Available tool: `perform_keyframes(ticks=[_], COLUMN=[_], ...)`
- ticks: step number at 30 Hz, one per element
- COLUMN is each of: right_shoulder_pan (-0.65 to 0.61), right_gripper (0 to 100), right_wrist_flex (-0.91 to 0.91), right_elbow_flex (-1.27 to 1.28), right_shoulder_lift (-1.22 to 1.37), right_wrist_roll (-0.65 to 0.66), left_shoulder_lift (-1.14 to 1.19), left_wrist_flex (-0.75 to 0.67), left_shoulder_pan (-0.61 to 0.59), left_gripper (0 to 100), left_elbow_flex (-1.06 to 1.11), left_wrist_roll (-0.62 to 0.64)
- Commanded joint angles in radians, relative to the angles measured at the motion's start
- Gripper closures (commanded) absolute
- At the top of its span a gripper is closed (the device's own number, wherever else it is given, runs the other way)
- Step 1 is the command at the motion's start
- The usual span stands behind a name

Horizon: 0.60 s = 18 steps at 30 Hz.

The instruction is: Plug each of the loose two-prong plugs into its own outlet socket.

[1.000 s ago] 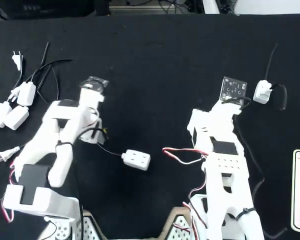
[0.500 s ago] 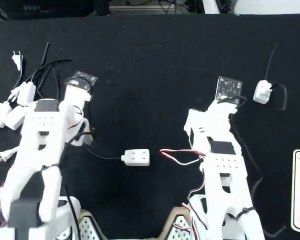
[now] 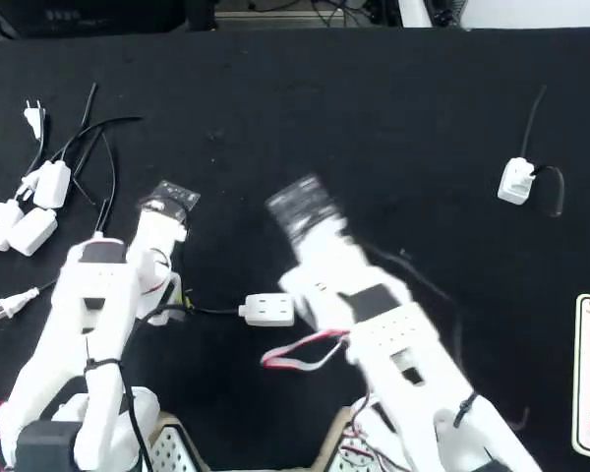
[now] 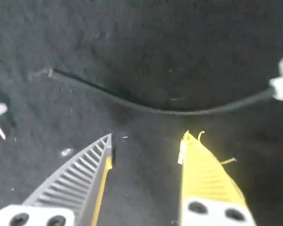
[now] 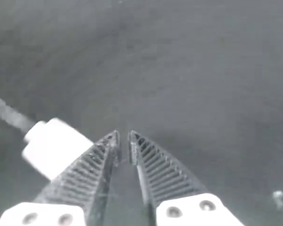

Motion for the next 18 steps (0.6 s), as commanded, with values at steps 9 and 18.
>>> perform_keyframes(ticks=[9, 18], right_shoulder_pan=[-0.199, -0.196], right_gripper=[96.2, 86.8], right_wrist_flex=[0.104, 0.098], right_elbow_flex=[-0.004, -0.104], right_shoulder_lift=[0.044, 0.259], right_wrist_roll=[0.135, 0.229], left_shoulder_lift=[0.106, 0.256], left_wrist_flex=[-0.141, -0.140], left_shoulder_pan=[-0.160, -0.173], left_gripper=[77, 77], left_elbow_flex=[-0.062, -0.122], left_wrist_roll=[0.325, 0.353])
